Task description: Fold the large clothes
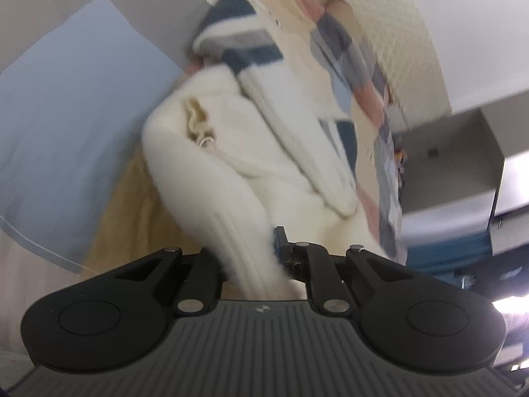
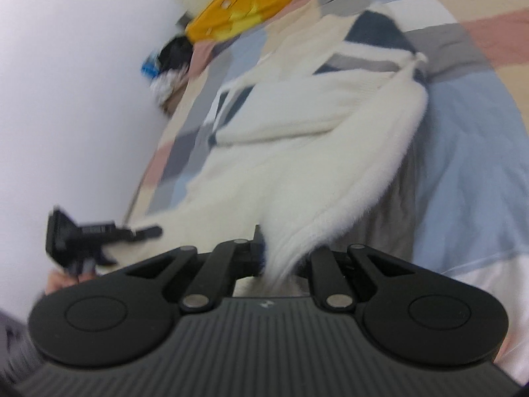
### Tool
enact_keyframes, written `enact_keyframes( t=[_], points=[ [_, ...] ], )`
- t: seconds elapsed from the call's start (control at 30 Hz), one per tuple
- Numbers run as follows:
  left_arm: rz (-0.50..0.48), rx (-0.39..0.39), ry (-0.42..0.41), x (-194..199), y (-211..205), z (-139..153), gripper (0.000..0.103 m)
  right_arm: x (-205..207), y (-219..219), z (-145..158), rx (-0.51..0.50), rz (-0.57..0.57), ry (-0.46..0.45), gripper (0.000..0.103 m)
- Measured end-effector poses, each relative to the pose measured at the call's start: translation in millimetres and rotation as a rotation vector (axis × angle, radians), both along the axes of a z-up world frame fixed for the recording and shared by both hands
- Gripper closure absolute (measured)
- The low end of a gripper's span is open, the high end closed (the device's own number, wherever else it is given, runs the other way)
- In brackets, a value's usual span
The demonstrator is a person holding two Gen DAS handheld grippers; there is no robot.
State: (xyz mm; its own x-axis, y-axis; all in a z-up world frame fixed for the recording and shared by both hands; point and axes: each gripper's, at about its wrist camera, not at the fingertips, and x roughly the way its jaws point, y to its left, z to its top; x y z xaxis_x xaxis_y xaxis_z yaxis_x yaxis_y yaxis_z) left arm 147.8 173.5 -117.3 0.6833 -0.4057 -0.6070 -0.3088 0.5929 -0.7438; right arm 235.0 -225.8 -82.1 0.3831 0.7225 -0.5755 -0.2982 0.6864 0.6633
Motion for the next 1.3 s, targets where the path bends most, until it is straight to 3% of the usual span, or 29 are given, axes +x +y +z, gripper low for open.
enact_keyframes(
  t=[0.2, 0.57, 0.87, 1.1, 1.3],
  points=[
    [0.089, -0.038, -0.065, -18.1, 7.9, 19.3, 0.09, -8.3, -22.6, 10.2, 0.129, -0.106, -0.028, 0.094],
    [0.158, -0.041, -0.158, -55.7, 12.9, 68.7, 0.091, -24.4, -37.3, 58.3, 0.179, -0.081, -0.117, 0.094],
    [0.131, -0.053, -0.22, -110.0, 1.9, 97.5, 0.092, -60.3, -50.6, 93.7, 0.172, -0.07, -0.171, 0.094],
    [0.095, -0.057, -0.231, -161.9, -12.3, 111.4, 0.092, -103.5, -66.9, 109.6, 0.178, -0.09, -0.163, 0.094],
    [0.097, -0.071, -0.228, -160.6, -11.4, 112.4, 0.092, -106.0, -67.8, 109.9, 0.177, -0.12, -0.164, 0.094]
  ],
)
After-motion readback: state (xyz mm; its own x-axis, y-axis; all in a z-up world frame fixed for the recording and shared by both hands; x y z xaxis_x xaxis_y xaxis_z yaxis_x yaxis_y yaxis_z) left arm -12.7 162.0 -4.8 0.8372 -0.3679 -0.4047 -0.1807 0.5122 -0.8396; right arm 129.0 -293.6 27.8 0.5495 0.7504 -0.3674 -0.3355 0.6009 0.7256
